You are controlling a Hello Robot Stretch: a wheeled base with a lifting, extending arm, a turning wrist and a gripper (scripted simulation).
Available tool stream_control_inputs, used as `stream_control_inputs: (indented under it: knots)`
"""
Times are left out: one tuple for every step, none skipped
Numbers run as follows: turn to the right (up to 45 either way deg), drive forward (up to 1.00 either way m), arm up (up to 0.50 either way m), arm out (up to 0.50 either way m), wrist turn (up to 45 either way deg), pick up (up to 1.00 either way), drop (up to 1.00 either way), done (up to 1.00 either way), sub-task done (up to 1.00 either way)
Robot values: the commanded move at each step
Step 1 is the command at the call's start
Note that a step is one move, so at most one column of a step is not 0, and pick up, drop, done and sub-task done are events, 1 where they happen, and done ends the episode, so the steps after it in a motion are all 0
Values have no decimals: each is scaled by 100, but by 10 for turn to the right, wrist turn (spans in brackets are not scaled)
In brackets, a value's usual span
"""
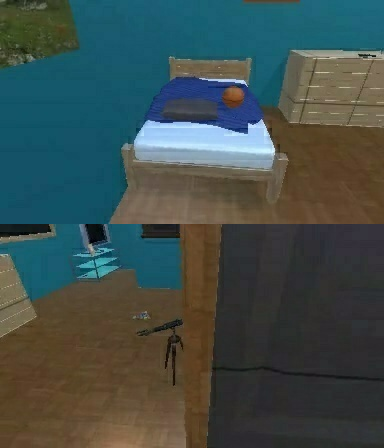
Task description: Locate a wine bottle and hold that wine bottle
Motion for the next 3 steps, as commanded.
stream_control_inputs:
  knots:
    - [0,5,0,0,0,0,0,0,0]
    - [30,0,0,0,0,0,0,0,0]
    - [0,15,0,0,0,0,0,0,0]
